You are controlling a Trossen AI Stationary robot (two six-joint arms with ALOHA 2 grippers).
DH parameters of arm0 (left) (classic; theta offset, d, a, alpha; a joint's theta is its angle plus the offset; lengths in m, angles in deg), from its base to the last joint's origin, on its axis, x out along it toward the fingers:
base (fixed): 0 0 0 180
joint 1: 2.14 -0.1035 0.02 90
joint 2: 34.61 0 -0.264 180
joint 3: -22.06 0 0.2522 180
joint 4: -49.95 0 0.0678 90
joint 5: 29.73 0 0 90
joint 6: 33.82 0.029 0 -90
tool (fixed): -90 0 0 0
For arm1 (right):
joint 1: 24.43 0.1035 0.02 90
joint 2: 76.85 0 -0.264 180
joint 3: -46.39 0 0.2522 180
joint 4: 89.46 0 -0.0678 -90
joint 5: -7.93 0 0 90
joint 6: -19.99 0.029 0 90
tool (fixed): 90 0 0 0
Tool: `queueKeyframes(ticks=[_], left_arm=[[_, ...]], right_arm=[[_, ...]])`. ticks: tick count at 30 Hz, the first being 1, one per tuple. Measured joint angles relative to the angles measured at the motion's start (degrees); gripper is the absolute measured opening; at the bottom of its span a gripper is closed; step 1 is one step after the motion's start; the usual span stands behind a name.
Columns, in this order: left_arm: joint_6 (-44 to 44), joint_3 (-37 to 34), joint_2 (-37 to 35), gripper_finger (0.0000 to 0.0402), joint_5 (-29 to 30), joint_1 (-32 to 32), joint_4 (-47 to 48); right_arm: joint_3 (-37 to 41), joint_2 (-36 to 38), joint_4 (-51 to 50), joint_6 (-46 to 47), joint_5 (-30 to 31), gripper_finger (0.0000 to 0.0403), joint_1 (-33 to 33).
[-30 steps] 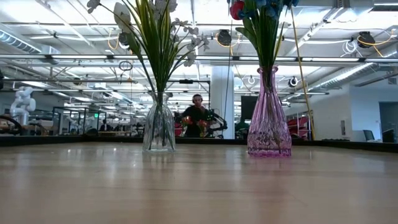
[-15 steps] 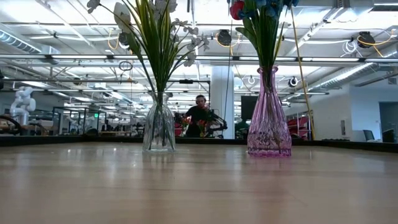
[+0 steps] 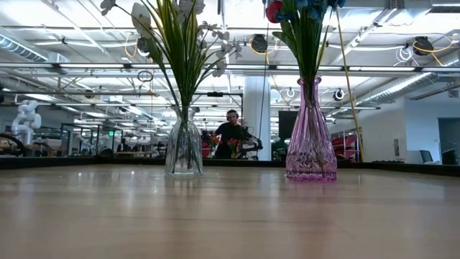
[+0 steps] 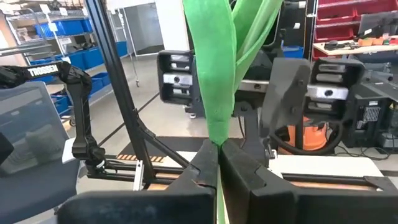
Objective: Sort flowers into vase by color
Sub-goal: Put the white flower into the transparent vase
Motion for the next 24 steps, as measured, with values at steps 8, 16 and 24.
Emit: queueKeyframes(ticks=[8,16,24], left_arm=[[-1.3,0.01,1.65,0.0143,-0.01,0.14,-0.3],[-2.92,0.01,5.53,0.0143,-1.11,0.09,-3.24],[-2.82,0.01,6.16,0.0143,-1.27,0.09,-4.68]], right_arm=[[0.04,0.1,2.07,-0.23,-0.04,0.0,0.0],[0.04,0.1,2.16,-0.24,-0.08,0.0,0.0],[0.04,0.1,1.43,-0.24,-0.1,0.0,0.0]])
